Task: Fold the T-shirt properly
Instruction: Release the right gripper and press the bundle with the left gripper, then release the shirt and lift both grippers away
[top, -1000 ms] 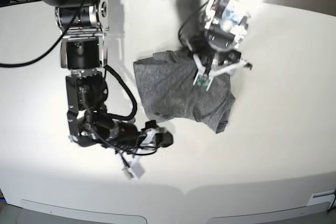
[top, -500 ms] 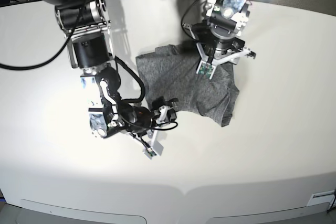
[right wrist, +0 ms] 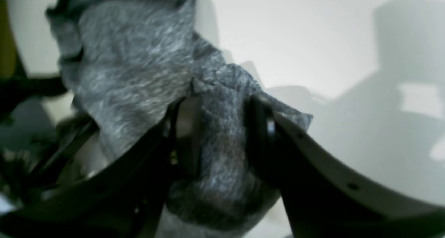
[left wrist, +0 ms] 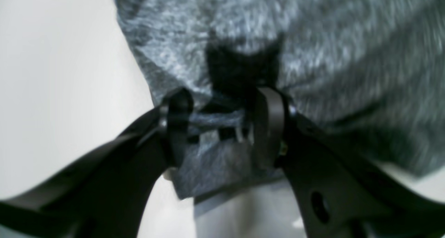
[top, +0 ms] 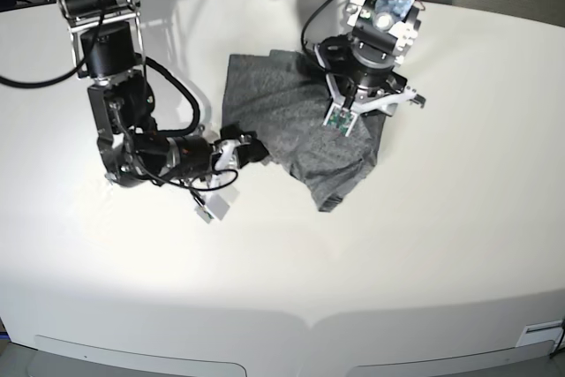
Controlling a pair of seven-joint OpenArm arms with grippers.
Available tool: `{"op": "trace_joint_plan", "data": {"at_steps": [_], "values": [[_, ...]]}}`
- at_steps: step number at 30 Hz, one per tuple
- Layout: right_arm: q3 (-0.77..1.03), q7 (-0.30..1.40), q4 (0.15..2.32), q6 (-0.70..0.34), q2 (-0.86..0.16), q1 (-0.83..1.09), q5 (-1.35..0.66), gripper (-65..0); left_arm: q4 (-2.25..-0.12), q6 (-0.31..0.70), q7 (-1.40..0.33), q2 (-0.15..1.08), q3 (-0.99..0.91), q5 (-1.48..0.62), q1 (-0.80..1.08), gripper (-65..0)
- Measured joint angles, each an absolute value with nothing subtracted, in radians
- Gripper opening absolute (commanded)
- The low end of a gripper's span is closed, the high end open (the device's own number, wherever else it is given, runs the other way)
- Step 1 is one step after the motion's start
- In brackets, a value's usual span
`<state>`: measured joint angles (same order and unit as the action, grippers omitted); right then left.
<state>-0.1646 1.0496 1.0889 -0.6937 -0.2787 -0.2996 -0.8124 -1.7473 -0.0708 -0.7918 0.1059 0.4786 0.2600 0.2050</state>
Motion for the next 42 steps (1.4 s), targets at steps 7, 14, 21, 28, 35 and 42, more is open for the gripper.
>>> {"op": "trace_joint_plan", "data": {"at_steps": [7, 14, 21, 28, 35, 42], "values": [[-0.166, 1.094, 1.213, -0.694, -0.371, -0.208, -0.887, -41.3, -1.743, -0.037, -0.788, 0.105, 0.479, 0.242, 0.191, -36.0], [-0.167, 1.101, 1.284, -0.694, -0.406, -0.170, -0.881, -41.3, -1.744, -0.022, -0.870, 0.105, 0.479, 0.243, 0.186, -36.0], [-0.165, 1.090, 1.285, -0.694, -0.402, -0.156, -0.882, -41.3, -1.756, -0.025, -0.926, 0.104, 0.479, 0.246, 0.236, -36.0], [-0.165, 1.090, 1.285, -0.694, -0.402, -0.148, -0.882, -41.3, -1.759, -0.027, -0.815, 0.104, 0.478, 0.258, 0.303, -36.0], [-0.155, 1.071, 1.298, -0.694, -0.408, -0.070, -0.952, -41.3, -1.660, 0.030, -0.751, 0.124, 0.479, 0.244, 0.206, -36.0], [-0.110, 1.066, 1.301, -0.694, -0.404, -0.031, -0.977, -41.3, -1.428, 0.060, -0.628, 0.110, 0.479, 0.216, 0.020, -36.0]]}}
